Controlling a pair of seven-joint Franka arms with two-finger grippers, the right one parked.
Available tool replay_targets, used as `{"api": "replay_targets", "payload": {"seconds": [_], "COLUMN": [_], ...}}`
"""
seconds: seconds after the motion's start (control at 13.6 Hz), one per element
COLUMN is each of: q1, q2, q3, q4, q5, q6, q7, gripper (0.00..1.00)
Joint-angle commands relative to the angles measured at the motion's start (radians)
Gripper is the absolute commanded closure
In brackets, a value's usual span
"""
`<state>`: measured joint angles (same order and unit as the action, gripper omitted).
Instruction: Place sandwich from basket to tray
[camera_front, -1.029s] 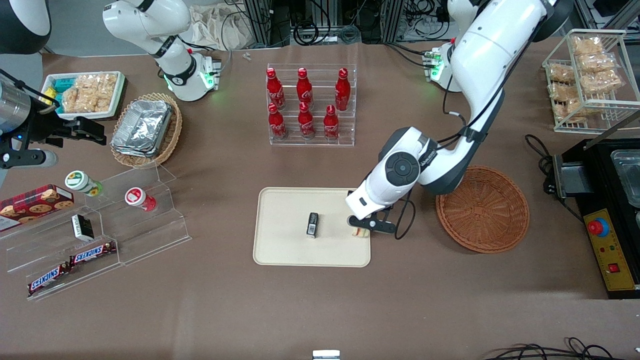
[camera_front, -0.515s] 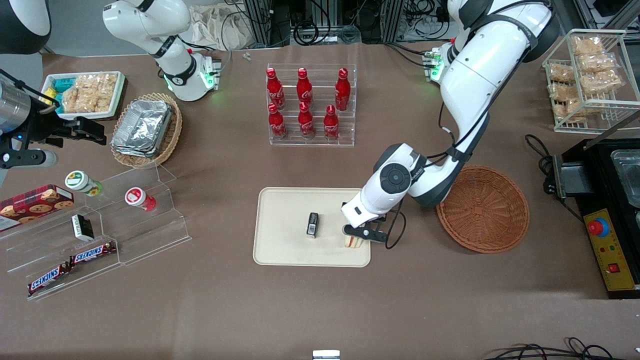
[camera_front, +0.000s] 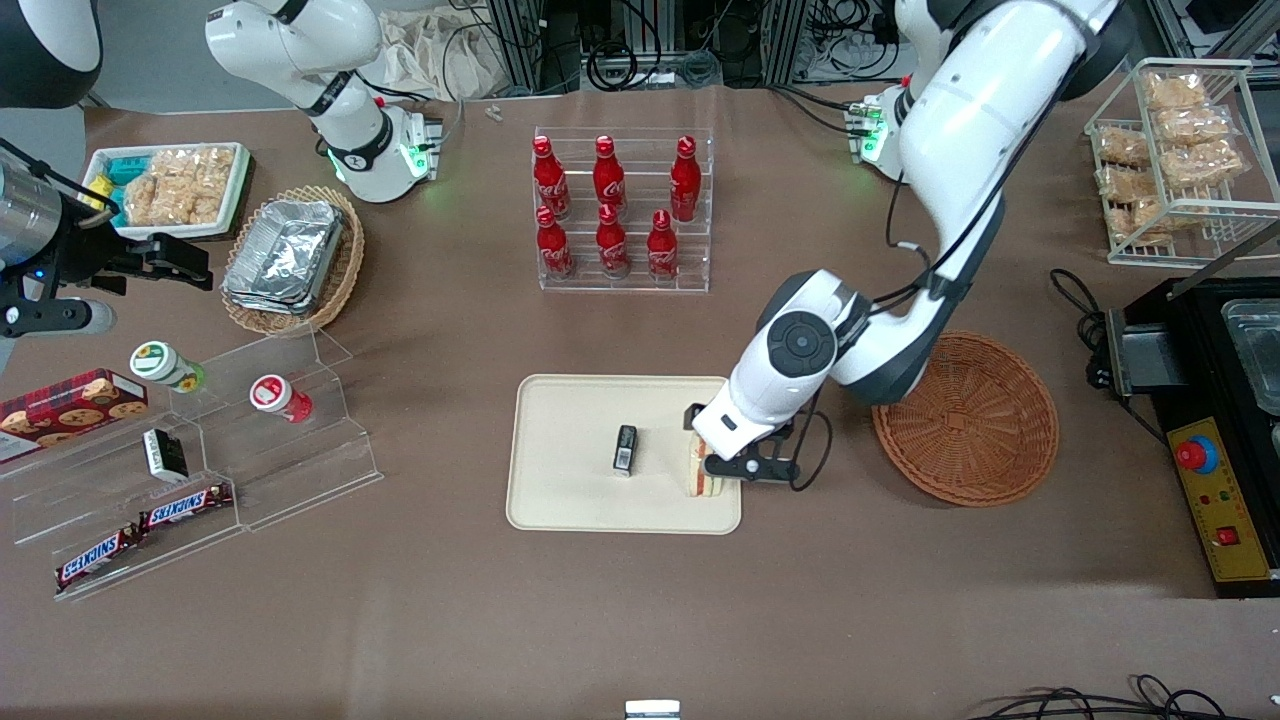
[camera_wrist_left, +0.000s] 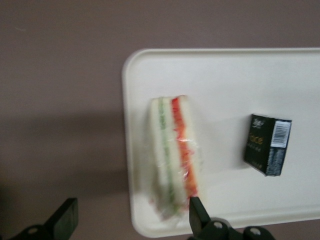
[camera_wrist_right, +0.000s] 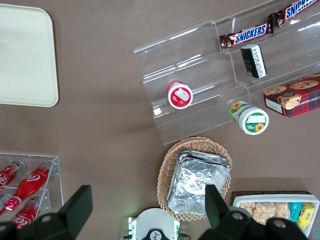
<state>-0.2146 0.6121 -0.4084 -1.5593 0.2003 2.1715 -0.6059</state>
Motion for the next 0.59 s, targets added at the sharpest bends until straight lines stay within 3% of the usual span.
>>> {"api": "replay_targets", "payload": {"seconds": [0.0, 0.22, 0.37, 0.51], "q1": [0.072, 0.112, 0.185, 0.189], "q2": [-0.151, -0.283, -0.363, -0.441], "q3": [-0.001, 0.017, 0.02, 0.099], "q4": [-0.027, -0.031, -0.031, -0.036], "q5": [-0.002, -0.042, -0.112, -0.127], "q6": [-0.157, -0.319, -0.439, -0.528], "q7": [-0.017, 0.012, 0.18, 0.271], "gripper": [0.0, 0.0, 0.0, 0.0]}}
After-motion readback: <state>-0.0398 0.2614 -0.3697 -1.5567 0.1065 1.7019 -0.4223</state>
